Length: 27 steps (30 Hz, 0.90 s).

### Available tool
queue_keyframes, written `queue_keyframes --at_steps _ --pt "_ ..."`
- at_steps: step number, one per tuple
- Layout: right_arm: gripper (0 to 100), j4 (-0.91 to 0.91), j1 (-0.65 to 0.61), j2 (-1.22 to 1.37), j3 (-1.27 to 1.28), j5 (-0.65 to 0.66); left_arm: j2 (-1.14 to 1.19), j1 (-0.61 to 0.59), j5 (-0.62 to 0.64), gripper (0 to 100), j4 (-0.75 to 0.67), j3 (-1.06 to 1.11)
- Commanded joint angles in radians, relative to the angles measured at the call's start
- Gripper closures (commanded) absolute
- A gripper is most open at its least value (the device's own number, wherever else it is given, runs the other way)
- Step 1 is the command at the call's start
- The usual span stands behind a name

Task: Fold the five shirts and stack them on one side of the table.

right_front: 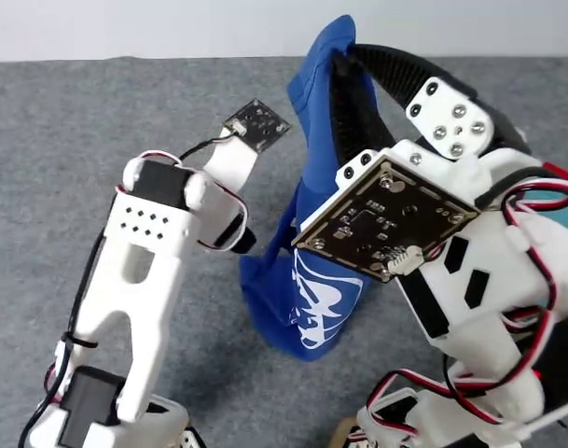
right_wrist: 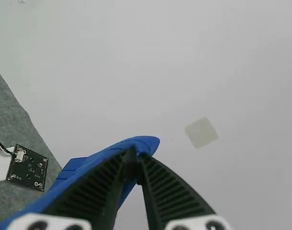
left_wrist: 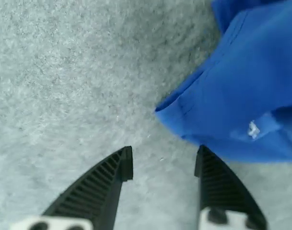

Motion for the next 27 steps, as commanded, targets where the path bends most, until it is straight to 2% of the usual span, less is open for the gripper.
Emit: queue_keyframes --at_steps 1,7,17,23,27 --pt "98.9 -0.007 -0.001 0.021 -0.031 0.011 0.0 0.04 0.069 78 -0.023 -0.03" --pt "99.0 -0.062 0.001 0.044 -0.031 0.011 -0.006 0.091 0.083 78 -0.025 0.013" --pt "99.0 -0.064 0.001 0.064 -0.031 0.011 0.003 0.107 0.084 78 -0.072 0.024" --pt "99.0 -0.065 -0.002 0.065 -0.031 0.012 0.003 0.098 0.084 78 -0.249 0.151" --pt "99.0 -0.065 -0.002 0.067 -0.031 0.012 0.003 0.051 0.083 78 -0.305 0.173"
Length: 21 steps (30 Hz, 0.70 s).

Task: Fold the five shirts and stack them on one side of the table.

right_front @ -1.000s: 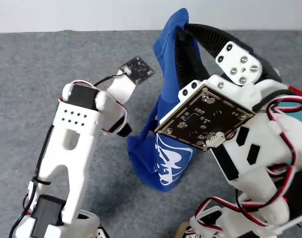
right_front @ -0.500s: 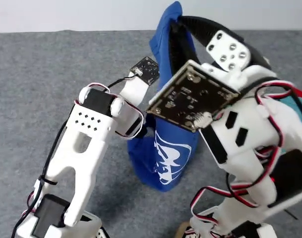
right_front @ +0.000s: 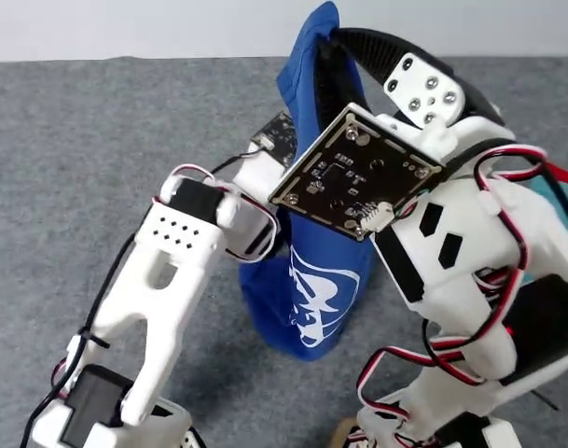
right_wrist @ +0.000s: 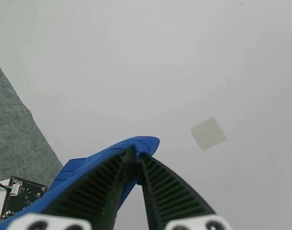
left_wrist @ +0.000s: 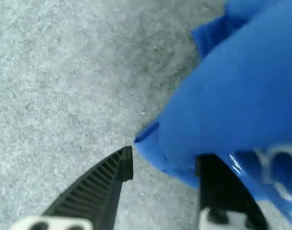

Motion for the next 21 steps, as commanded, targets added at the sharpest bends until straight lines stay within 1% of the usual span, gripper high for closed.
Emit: queue_keyframes --at_steps 1,5,10,14,18,21 --pt "99.0 -0.025 0.002 0.002 -0.031 0.011 -0.006 -0.037 0.005 78 -0.054 0.001" --pt "99.0 -0.025 0.002 0.004 -0.031 0.011 -0.006 -0.043 0.0 78 -0.077 0.015" --pt "99.0 -0.025 0.002 0.005 -0.031 0.011 -0.005 -0.038 0.0 78 -0.144 0.067" --pt "99.0 -0.025 0.001 0.005 -0.031 0.011 -0.003 -0.038 0.0 78 -0.152 0.079" --pt "99.0 -0.025 -0.002 0.004 -0.031 0.011 0.063 -0.029 0.0 78 -0.17 0.071" --pt "99.0 -0.025 -0.027 0.001 -0.031 0.011 0.103 -0.028 0.0 78 -0.198 0.071"
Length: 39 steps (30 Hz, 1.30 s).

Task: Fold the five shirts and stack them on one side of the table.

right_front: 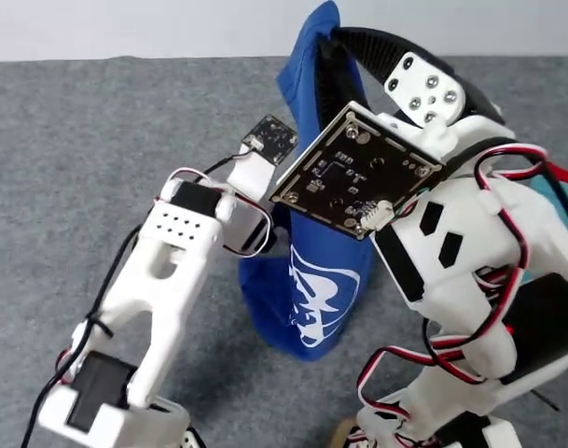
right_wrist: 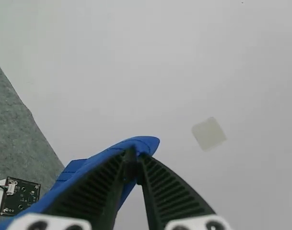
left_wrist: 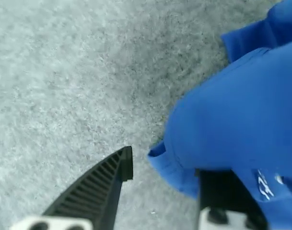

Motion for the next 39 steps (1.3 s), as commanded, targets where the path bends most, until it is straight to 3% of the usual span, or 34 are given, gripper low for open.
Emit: queue_keyframes --at_steps 1,8,15,20,26,30,39 --pt "99.0 -0.025 -0.021 0.001 -0.031 0.011 0.015 0.011 0.0 78 -0.043 -0.013" --pt "99.0 -0.025 -0.028 0.002 -0.031 0.011 0.026 0.011 0.005 79 -0.046 -0.048" --pt "99.0 -0.025 -0.028 0.002 -0.031 0.012 0.021 0.003 0.005 100 -0.055 -0.053" --pt "99.0 -0.025 -0.024 -0.004 -0.035 0.012 0.015 -0.023 0.005 100 -0.002 -0.096" --pt "99.0 -0.025 0.054 0.002 -0.034 0.005 -0.038 -0.129 0.005 100 0.213 -0.447" --pt "99.0 -0.021 0.131 0.005 -0.031 -0.077 -0.087 -0.178 0.0 100 0.325 -0.694" --pt "99.0 -0.007 0.251 0.005 0.046 -0.097 -0.094 -0.295 -0.032 99 0.514 -1.073"
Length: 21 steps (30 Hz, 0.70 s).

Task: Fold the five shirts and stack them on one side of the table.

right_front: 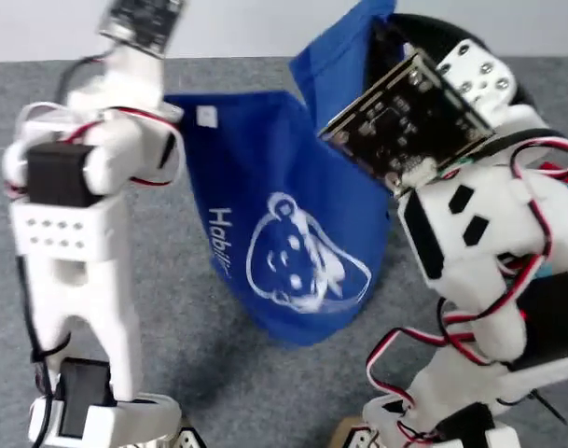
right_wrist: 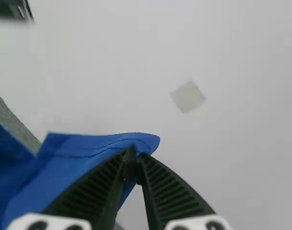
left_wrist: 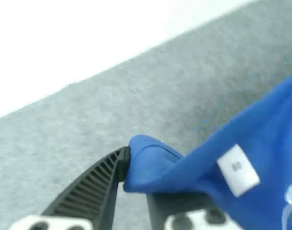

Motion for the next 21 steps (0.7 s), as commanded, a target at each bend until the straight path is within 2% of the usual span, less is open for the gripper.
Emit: queue_keyframes --at_steps 1,4,8,18,21 --pt "99.0 -0.013 0.076 0.007 0.038 -0.014 -0.046 -0.035 -0.057 99 0.058 -0.153" --pt "99.0 -0.058 0.12 0.007 0.077 -0.02 -0.052 -0.04 -0.144 99 0.101 -0.249" --pt "99.0 -0.174 0.174 0.007 0.086 -0.092 -0.054 -0.043 -0.222 99 0.121 -0.351" --pt "99.0 -0.312 0.191 -0.067 0.02 -0.097 -0.055 -0.233 -0.417 99 0.121 -0.562" --pt "99.0 -0.312 0.24 -0.097 0.008 -0.097 -0.055 -0.253 -0.466 99 0.121 -0.664"
